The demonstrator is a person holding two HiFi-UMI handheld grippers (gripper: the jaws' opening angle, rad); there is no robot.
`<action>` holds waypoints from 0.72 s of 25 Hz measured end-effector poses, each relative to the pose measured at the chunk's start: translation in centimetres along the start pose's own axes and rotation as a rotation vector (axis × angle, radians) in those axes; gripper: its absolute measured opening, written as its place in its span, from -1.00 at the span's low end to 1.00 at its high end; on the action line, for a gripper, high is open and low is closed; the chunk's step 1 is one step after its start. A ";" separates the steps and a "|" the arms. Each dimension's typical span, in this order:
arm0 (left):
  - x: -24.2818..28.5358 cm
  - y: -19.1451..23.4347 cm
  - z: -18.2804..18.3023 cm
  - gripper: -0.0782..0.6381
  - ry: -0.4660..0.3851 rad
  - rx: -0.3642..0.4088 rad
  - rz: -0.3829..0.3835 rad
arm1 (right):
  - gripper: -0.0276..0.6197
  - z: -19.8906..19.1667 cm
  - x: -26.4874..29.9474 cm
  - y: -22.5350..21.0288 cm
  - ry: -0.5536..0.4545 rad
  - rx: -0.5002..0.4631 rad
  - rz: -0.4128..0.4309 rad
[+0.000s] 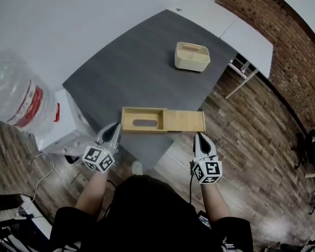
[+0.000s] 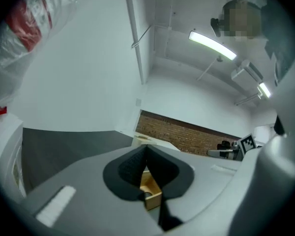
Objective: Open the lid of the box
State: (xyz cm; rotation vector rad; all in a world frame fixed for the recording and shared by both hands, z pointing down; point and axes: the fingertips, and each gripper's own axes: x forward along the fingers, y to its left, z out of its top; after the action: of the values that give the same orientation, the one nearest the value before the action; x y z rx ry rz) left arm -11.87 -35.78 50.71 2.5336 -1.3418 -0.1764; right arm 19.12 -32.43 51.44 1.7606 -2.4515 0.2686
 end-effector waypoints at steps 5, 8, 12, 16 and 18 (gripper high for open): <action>-2.1 -4.7 0.2 -0.78 -0.041 0.043 0.007 | -0.91 0.4 -2.5 1.1 -0.024 -0.036 0.111; -4.1 -7.6 -0.2 -0.78 -0.059 0.054 0.012 | -0.91 0.4 -4.2 1.5 -0.035 -0.044 0.157; -6.9 -10.4 -0.9 -0.78 -0.068 0.071 0.014 | -0.91 -0.3 -6.1 1.8 -0.030 -0.060 0.209; -9.9 -12.0 -1.6 -0.78 -0.069 0.081 0.045 | -0.91 -1.4 -7.9 2.0 -0.017 -0.053 0.243; -11.0 -12.4 -2.2 -0.78 -0.064 0.075 0.064 | -0.91 -1.8 -8.9 2.3 -0.019 -0.037 0.250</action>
State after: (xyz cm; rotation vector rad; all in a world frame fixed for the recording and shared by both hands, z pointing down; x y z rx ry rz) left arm -7.74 -19.68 49.05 2.5623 -1.4776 -0.1997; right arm 19.81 -23.14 51.32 1.4483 -2.6710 0.2274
